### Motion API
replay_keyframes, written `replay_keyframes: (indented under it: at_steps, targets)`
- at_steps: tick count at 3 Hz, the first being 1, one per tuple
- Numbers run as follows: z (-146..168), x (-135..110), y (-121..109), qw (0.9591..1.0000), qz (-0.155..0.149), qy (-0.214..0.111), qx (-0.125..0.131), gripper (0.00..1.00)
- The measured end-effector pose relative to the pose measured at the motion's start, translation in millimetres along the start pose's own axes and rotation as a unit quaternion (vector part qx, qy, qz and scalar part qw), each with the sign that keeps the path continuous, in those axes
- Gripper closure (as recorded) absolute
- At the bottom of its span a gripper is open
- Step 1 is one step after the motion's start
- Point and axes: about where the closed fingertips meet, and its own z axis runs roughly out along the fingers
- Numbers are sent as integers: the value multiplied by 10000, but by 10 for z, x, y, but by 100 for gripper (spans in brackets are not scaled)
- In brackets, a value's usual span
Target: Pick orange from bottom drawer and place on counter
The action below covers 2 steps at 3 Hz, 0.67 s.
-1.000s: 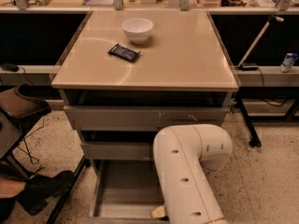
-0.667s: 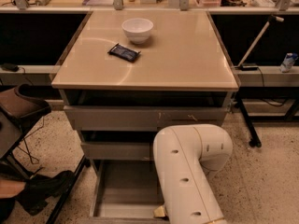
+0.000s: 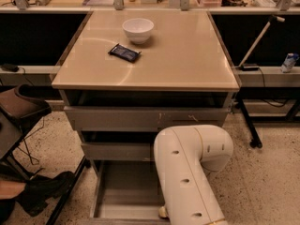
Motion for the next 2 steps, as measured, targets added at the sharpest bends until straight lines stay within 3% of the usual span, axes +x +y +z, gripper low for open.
replay_keyframes:
  at_steps: [1,2]
  targets:
    - [-116,-59,-29,9999,-10,-126,39,89]
    - [-552,-197,-42,9980,-100,-620,-57,100]
